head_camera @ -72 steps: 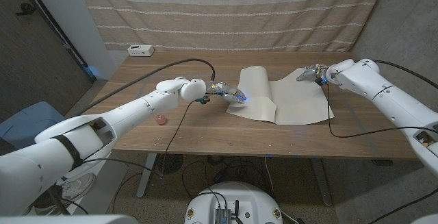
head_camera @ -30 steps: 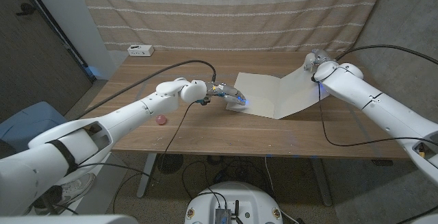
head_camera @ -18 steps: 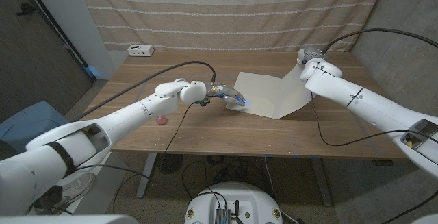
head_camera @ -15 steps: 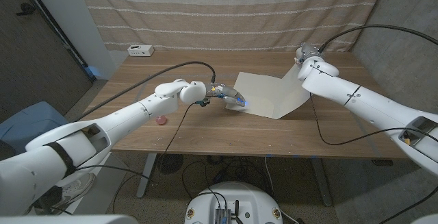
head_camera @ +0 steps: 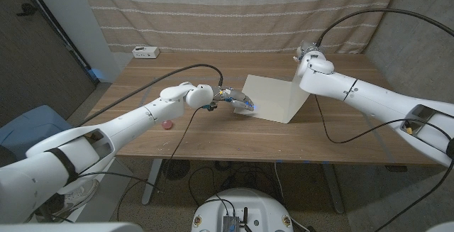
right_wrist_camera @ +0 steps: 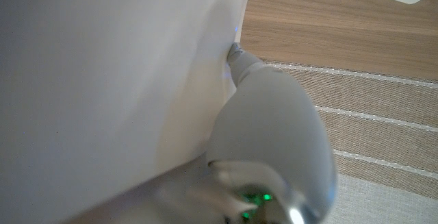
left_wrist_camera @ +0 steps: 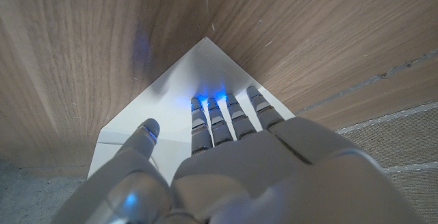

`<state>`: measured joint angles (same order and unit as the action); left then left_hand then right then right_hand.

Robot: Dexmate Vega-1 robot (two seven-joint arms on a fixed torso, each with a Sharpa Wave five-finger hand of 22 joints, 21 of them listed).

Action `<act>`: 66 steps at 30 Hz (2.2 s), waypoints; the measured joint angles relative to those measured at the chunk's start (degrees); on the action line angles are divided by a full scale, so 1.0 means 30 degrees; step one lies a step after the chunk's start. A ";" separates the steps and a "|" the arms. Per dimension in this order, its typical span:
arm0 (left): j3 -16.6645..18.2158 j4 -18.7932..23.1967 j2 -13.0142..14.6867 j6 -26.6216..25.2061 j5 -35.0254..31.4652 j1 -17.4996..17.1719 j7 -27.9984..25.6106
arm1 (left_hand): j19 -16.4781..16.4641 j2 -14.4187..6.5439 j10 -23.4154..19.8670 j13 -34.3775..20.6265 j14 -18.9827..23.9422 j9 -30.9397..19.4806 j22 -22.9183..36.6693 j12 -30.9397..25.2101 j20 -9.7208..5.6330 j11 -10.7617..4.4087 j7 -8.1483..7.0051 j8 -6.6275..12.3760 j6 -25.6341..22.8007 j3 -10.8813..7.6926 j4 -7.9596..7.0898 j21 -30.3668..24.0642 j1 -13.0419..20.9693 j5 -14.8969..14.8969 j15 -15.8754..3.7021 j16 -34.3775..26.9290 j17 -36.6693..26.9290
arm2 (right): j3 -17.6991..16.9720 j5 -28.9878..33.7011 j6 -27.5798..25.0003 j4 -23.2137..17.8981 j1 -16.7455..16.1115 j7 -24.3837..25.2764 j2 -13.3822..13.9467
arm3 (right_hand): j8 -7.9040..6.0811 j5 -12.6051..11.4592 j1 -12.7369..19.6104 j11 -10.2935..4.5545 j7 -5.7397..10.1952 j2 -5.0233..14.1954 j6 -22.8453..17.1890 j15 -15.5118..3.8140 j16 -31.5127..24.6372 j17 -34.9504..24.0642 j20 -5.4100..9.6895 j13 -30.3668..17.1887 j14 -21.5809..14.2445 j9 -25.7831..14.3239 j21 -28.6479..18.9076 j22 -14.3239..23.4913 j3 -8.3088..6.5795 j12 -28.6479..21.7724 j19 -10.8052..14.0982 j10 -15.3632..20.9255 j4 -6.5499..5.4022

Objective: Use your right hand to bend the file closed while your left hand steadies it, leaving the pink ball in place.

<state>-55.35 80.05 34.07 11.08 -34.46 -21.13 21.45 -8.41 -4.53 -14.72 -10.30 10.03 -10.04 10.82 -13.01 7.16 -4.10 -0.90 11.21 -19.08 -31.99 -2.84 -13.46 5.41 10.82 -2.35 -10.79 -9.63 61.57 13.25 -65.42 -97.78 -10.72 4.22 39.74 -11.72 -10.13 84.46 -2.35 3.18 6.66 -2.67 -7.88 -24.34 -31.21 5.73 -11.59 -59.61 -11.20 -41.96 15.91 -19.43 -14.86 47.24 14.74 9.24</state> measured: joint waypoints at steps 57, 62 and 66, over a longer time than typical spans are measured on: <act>-0.0131 -0.0391 -0.0048 0.0026 -0.0041 0.0038 -0.0273 | 0.0106 -0.0004 0.1058 -0.0021 -0.0727 -0.0004 -0.0018 0.0602 -0.0102 -0.0159 -0.0425 -0.0315 0.1444 0.0005 0.0003 0.0101 0.0003 0.0000 0.0096 0.0293 0.0001 | -1.2620 -1.3637 1.0767 0.3440 -0.6831 0.4060 -0.4576 | 0.0315 -0.0009 -1.6378 0.3071 -0.0407 -0.0862 0.2269 0.5352 0.4139 0.1466 -0.5410 0.0047 0.7550 0.0087 0.1124 -0.1932 0.5388 0.1285 -0.6136 -0.4103 -0.6324; -0.0126 -0.0321 -0.0033 -0.0015 -0.0093 0.0025 -0.0274 | 0.0107 -0.0004 0.1067 -0.0019 -0.0832 -0.0004 -0.0017 0.0603 -0.0101 -0.0168 -0.0530 -0.0425 0.1548 -0.0046 0.0054 0.0094 0.0003 0.0000 -0.0007 0.0293 0.0001 | -1.2907 -1.4883 1.2304 0.3918 -0.7189 0.3098 -0.4462 | 0.0315 -0.0287 -1.8794 0.3174 -0.0096 -0.1094 0.2289 0.5942 0.4514 0.1647 -0.5868 0.0046 0.9196 0.0095 0.2008 -0.1930 0.6467 0.1228 -0.7244 -0.4206 -0.6395; -0.0125 -0.0287 -0.0021 -0.0053 -0.0127 0.0010 -0.0282 | 0.0111 -0.0004 0.1140 -0.0019 -0.0832 -0.0004 -0.0016 0.0602 -0.0101 -0.0094 -0.0529 -0.0425 0.1547 -0.0046 0.0054 0.0094 0.0004 0.0000 -0.0008 0.0293 0.0000 | -1.3099 -1.5405 1.3012 0.4383 -0.7415 0.2630 -0.4467 | 0.0315 -0.0567 -2.0680 0.3165 0.0284 -0.0912 0.2117 0.5948 0.4731 0.1928 -0.5823 0.0126 1.1217 0.0095 0.2949 -0.1930 0.7186 0.1200 -0.8568 -0.4197 -0.6365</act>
<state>-55.73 79.19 34.01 10.92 -34.84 -21.10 20.60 -8.08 -4.54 -11.30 -10.36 7.54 -10.05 10.77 -11.20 6.85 -4.39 -2.49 9.94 -14.44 -32.13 -2.68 -13.18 5.42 10.82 -2.37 -9.91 -9.63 22.27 -32.96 -26.39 -84.63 -32.97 12.11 26.34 -10.78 -11.83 22.42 7.15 4.04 3.92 3.68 9.96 -10.15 -25.43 -11.74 -11.22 -25.96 -10.92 -33.11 10.12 2.12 -11.26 21.54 2.15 -9.86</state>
